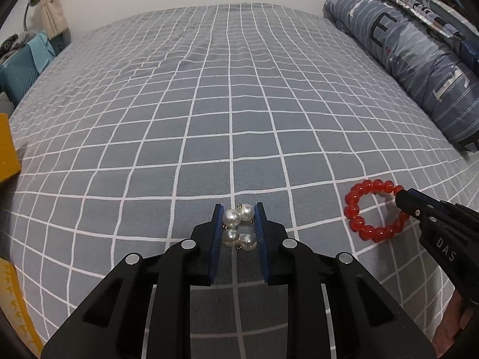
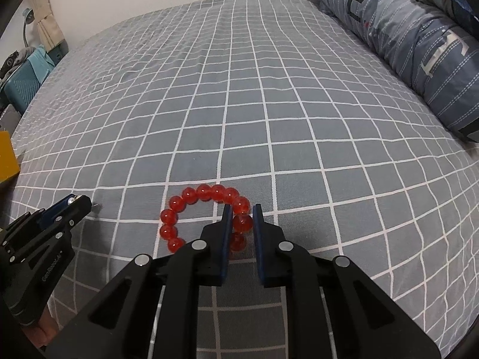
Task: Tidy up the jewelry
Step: 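Grasp the pearl earrings with the left tool while the right tool grasps the red bead bracelet, then lift both held items and carry them over the white box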
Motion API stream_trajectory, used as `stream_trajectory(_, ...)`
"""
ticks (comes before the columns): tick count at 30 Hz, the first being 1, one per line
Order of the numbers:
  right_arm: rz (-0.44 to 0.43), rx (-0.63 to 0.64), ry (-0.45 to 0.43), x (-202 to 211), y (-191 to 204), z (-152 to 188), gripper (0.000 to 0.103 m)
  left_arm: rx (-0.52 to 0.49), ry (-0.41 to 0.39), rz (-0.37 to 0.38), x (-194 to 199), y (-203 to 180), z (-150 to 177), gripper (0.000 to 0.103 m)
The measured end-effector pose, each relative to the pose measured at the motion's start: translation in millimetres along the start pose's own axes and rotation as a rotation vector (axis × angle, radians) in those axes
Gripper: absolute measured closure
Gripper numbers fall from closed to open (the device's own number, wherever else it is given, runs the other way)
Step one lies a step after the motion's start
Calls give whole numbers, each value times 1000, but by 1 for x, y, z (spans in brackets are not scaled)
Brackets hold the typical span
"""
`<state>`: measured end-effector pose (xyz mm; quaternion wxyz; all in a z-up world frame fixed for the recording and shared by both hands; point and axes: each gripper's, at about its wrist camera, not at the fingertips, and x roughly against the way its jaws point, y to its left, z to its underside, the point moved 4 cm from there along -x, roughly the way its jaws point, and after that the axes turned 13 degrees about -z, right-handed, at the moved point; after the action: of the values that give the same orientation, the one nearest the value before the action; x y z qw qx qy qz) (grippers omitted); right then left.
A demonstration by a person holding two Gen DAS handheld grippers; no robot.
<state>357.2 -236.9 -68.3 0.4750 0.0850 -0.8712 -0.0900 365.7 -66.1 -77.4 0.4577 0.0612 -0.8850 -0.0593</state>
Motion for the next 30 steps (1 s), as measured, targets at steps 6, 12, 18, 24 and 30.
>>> stream_trajectory(6, -4, 6, -17, 15, 6, 0, 90, 4, -9, -3, 15, 4, -3, 83)
stream_trajectory(12, -5, 26, -41, 32, 17, 3, 90, 10, -19, 5, 34, 7, -3, 83)
stream_trajectory(18, -1, 39, -63, 52, 23, 8, 90, 22, -32, 21, 56, 11, -1, 83)
stream_trajectory(24, 5, 52, -81, 69, 28, 13, 90, 27, -35, 25, 72, 17, 4, 83)
stream_trajectory(30, 19, 71, -101, 88, 32, 18, 90, 33, -44, 24, 90, 24, 10, 83)
